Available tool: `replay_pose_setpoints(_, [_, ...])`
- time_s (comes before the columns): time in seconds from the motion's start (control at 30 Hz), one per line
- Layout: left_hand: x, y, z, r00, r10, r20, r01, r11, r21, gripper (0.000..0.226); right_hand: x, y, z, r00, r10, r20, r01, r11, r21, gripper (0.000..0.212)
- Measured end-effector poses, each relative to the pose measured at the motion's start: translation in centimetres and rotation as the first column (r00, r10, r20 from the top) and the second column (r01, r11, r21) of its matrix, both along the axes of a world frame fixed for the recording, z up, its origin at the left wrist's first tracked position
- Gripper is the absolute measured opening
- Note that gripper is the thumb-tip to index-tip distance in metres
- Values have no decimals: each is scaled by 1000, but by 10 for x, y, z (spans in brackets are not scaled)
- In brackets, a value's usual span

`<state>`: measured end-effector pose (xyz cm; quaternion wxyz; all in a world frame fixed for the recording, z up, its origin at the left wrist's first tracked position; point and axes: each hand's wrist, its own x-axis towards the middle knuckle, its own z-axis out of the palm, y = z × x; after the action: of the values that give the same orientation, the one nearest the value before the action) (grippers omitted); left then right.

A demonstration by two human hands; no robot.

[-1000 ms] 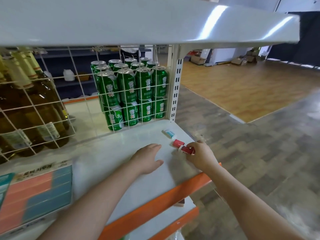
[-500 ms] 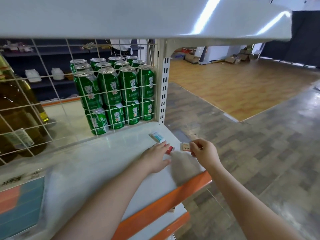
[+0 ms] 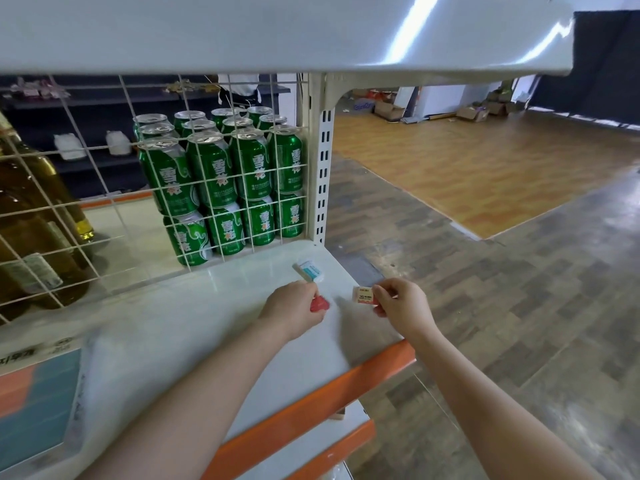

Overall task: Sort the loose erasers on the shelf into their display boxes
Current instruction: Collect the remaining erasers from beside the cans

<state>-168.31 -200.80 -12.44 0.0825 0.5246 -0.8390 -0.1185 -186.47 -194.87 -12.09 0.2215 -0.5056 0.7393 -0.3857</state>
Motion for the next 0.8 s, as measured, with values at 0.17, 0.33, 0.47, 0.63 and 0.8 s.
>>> replay_pose_setpoints(0.17, [12, 7, 8, 995, 82, -54, -79, 996, 47, 22, 4, 3, 1, 1000, 29, -3, -29, 999, 42, 12])
replay_pose_setpoints(0.33, [22, 9, 5, 987, 102, -126, -94, 993, 70, 21, 11, 3, 3, 988, 66, -137, -47, 989, 139, 27])
replay_pose_setpoints(0.47, [30, 12, 3, 956, 142, -257, -114, 986, 121, 16, 17, 5, 6, 975, 127, -181, -86, 972, 219, 44])
replay_pose_setpoints(0.63, [43, 14, 4, 871, 226, -436, -163, 971, 176, 14, 26, 2, 4, 948, 223, -228, -160, 951, 264, 53])
replay_pose_setpoints(0.8, [59, 18, 5, 762, 318, -565, -205, 945, 255, 20, 45, -2, 8, 927, 293, -234, -239, 942, 235, 33])
